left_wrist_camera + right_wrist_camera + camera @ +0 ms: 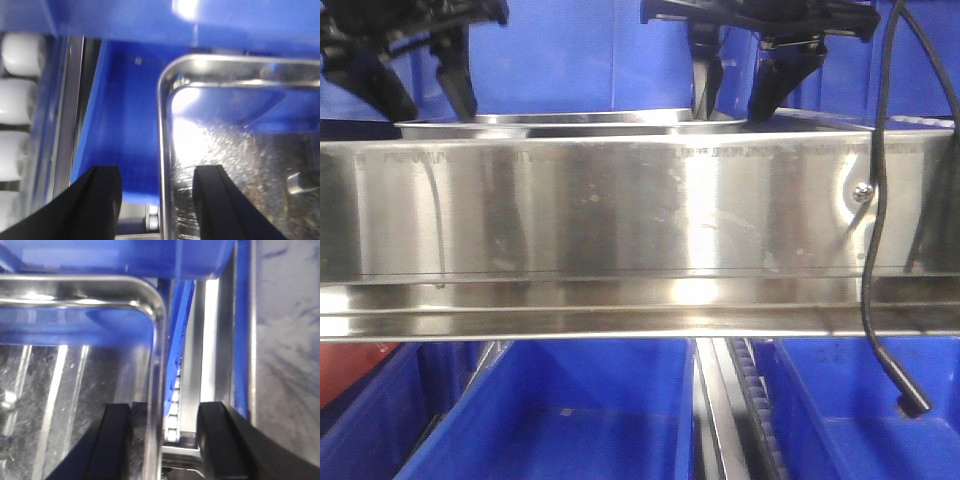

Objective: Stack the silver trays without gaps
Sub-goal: 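Grasp the silver tray's side rims with left and right grippers, then lift the held silver tray up and pull it off the shelf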

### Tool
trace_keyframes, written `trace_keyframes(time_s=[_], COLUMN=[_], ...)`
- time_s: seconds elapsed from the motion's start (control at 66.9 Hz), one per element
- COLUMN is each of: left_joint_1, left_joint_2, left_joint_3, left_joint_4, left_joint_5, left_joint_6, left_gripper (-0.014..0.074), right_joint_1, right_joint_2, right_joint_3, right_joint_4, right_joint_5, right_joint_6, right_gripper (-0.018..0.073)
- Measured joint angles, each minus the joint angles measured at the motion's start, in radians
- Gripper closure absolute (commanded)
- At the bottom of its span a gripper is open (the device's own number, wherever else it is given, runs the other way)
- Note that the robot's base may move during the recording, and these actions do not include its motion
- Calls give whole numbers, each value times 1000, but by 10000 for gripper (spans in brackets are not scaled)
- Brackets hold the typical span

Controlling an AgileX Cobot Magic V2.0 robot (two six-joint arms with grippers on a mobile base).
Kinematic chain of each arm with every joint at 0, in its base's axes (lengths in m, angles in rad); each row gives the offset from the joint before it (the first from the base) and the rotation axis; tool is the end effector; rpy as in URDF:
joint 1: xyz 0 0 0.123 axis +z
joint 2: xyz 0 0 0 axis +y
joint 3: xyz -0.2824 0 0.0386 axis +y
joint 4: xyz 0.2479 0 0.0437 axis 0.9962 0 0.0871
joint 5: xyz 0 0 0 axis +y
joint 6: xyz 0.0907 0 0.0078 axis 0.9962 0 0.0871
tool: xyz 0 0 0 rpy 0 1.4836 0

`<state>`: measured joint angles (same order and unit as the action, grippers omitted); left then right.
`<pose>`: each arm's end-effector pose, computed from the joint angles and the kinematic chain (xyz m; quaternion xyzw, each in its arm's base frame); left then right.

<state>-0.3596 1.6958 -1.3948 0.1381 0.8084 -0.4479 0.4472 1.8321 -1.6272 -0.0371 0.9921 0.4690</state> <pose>0.3502 -0.1220 0.2895 -0.0101 0.9608 -0.0501 0.2724 0.3639 0.1714 0.2967 0.0043 0.9734 0.0854 0.2126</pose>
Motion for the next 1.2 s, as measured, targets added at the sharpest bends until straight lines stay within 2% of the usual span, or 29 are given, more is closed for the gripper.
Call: trace_keyframes(time_s=[0.329,0.553,0.882,0.942,1.061,1.196], left_joint_1=[0,0,0,0,0,0], left_joint_2=[20,20,20,20,20,20], left_joint_3=[0,0,0,0,0,0], left_joint_4=[-12,-12,-12,-12,-20,-28], left_joint_5=[16,16,20,21,21,21], left_joint_6=[0,0,0,0,0,-2], left_gripper=[343,349,480,519,617,612], right_joint_1=[0,0,0,0,0,0], right_joint_2=[39,43,43,43,43,43], right_joint_3=[0,-2,-3,-3,-3,-4], right_joint_4=[24,30,30,30,30,37], right_joint_5=[11,11,11,11,11,8], right_joint_6=[0,0,0,0,0,2], right_gripper=[338,398,400,428,568,574])
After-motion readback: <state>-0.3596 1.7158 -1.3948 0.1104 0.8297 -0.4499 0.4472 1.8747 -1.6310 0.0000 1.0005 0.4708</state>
